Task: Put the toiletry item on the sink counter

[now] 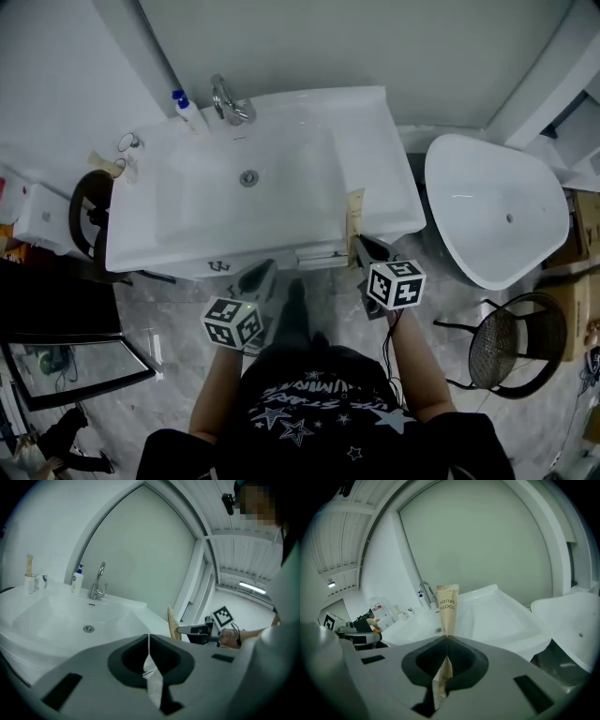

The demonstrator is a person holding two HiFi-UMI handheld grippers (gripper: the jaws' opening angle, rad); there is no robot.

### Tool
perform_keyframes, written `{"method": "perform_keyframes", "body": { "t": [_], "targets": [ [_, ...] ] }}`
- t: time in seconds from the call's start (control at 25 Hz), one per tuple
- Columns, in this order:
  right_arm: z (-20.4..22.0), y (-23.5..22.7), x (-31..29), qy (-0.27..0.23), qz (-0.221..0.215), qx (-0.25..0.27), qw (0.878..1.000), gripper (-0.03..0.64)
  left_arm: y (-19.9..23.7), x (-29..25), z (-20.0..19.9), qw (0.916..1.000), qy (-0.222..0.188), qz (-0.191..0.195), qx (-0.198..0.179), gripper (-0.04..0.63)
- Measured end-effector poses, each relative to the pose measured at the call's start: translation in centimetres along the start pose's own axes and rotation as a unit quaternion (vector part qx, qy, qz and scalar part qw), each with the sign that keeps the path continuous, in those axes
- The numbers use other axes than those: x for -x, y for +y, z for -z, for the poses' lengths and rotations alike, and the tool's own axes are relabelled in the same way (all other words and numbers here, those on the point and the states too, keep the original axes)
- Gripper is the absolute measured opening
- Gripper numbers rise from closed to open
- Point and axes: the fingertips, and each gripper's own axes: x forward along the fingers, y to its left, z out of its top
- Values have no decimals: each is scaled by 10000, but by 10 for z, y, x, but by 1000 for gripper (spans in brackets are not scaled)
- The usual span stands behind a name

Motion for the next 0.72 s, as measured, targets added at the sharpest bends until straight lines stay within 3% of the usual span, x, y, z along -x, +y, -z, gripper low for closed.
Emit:
{"method": "perform_keyframes", "body": {
  "t": [0.48, 0.72],
  "targets": [
    [-71, -42, -81, -97, 378, 24, 9992, 17, 64, -88, -69, 9993, -5, 332, -178, 20],
    [-102, -59, -122, 172, 489, 444, 9977, 17, 99, -112, -105, 9992, -93, 295, -238, 20]
  ]
}}
